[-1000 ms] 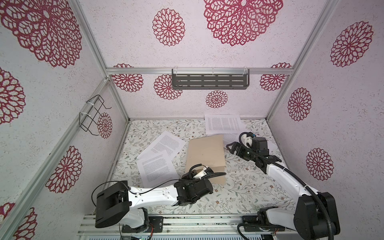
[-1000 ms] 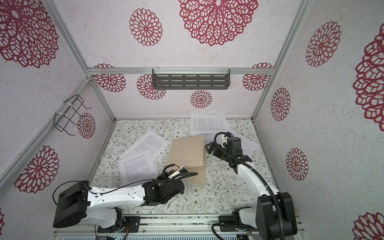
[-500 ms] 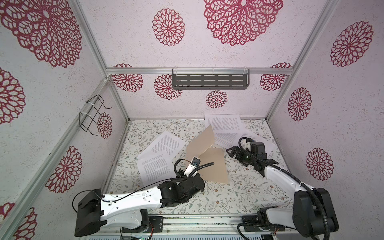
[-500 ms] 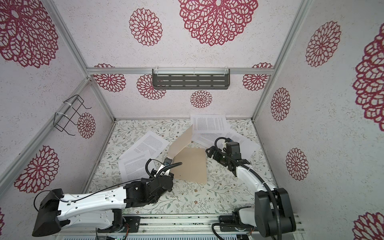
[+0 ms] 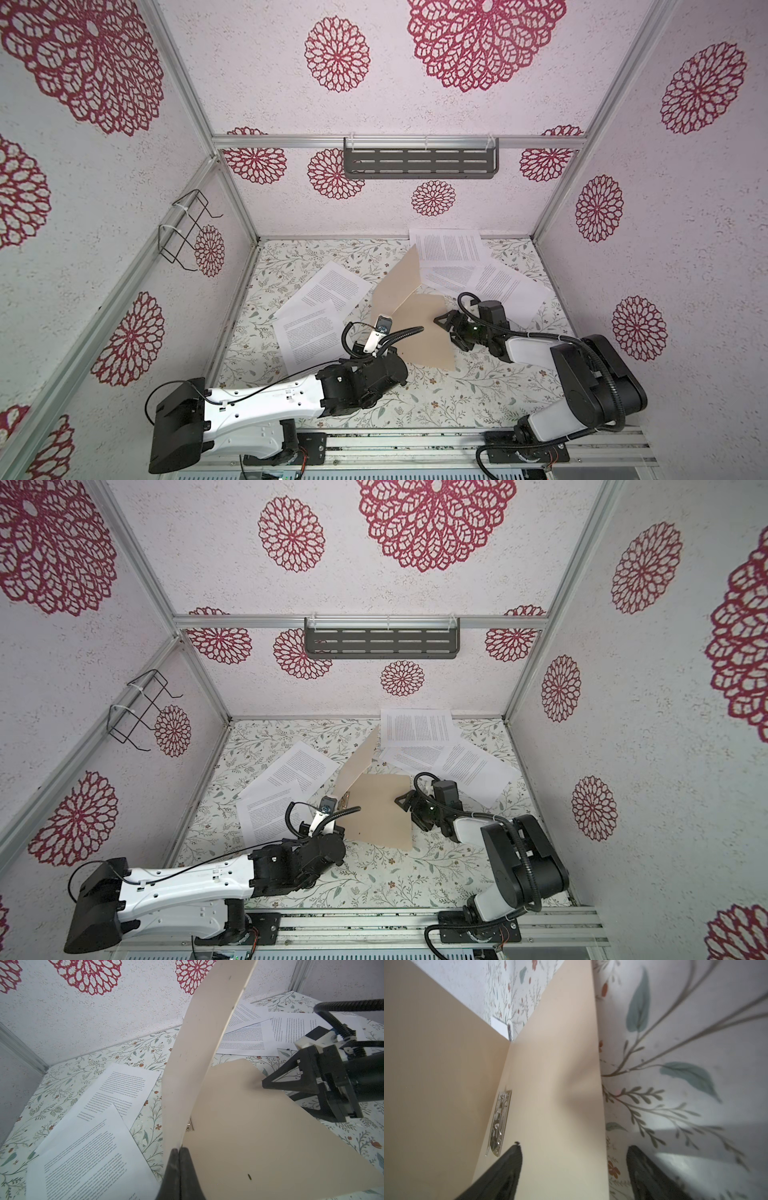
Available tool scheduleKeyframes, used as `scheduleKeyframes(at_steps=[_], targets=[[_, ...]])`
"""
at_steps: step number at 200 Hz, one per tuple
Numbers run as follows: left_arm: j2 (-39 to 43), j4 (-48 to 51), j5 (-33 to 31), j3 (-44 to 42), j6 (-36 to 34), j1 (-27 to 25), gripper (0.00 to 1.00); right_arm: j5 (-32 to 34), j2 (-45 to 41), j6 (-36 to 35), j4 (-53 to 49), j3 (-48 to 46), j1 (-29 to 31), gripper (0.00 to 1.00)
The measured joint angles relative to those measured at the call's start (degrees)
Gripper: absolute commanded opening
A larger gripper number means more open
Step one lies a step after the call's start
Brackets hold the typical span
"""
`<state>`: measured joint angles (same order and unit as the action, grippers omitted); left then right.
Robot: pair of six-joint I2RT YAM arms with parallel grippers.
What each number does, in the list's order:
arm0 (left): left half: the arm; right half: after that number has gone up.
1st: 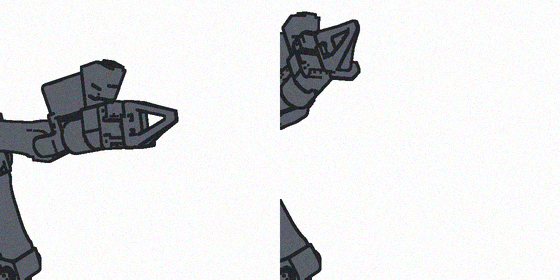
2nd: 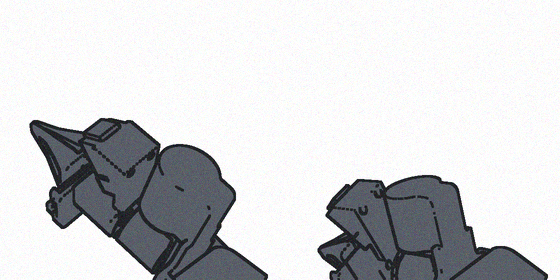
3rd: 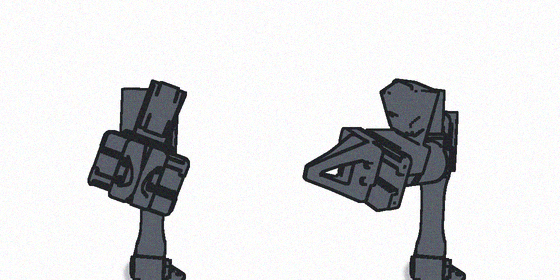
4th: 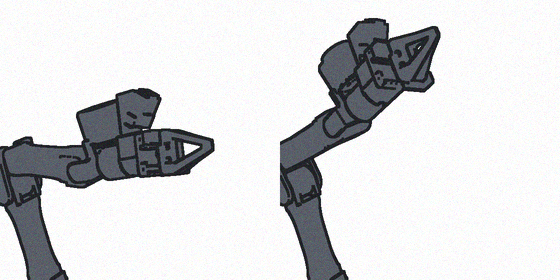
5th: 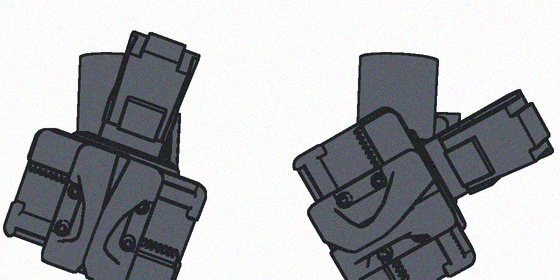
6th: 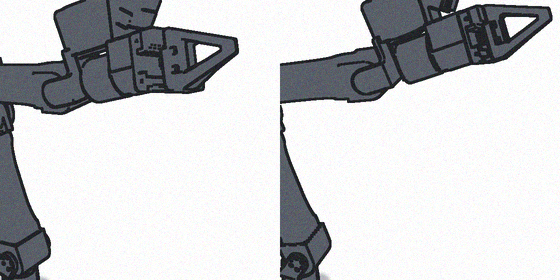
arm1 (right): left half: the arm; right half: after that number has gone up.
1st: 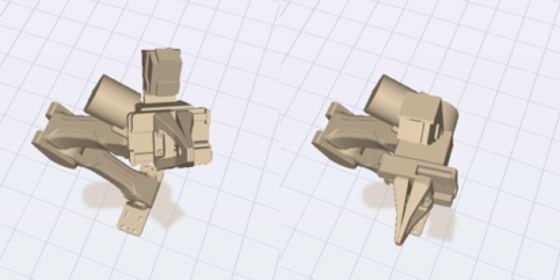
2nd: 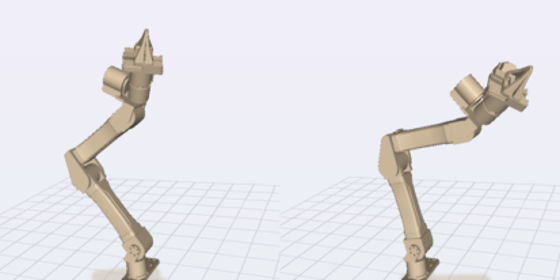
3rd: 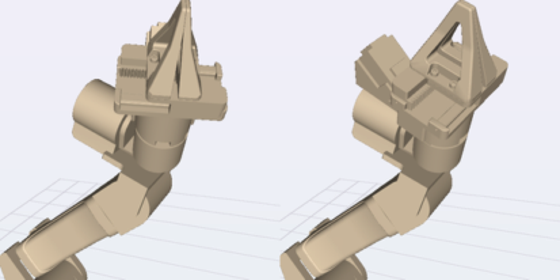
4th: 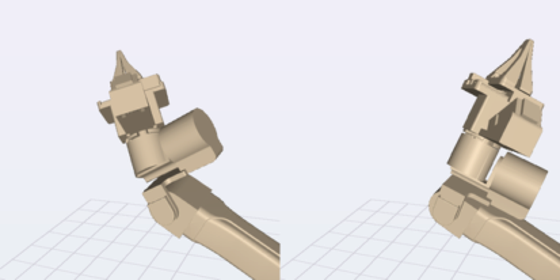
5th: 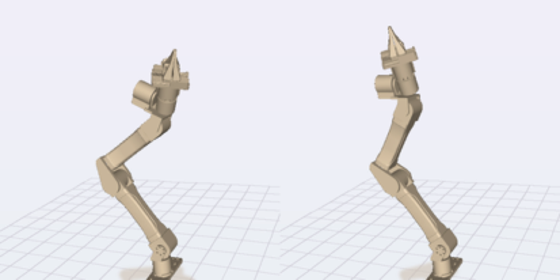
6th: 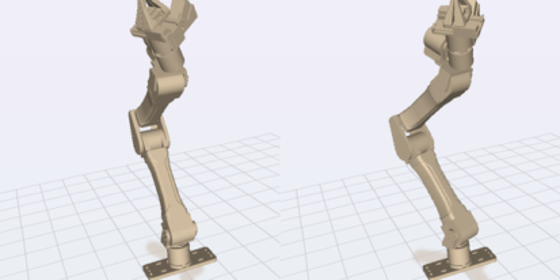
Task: Put the files into the folder
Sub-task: 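Lift and swing the folder cover open with the left gripper, exposing the metal clip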
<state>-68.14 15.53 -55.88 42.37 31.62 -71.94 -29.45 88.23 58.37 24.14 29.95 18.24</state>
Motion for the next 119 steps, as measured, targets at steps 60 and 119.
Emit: scheduleKeyframes(at_steps=[60,119], targets=[[4.72,-0.35,1.64,-2.4,9.38,3.78,0.0,-1.22,-2.71,0.63,-0.55,2.67,0.07,0.0],[8.22,-9.09,4.76,-6.75,9.77,4.96,0.03,-0.92,-12.28,-12.17,-18.56,15.74,-4.15,0.0]])
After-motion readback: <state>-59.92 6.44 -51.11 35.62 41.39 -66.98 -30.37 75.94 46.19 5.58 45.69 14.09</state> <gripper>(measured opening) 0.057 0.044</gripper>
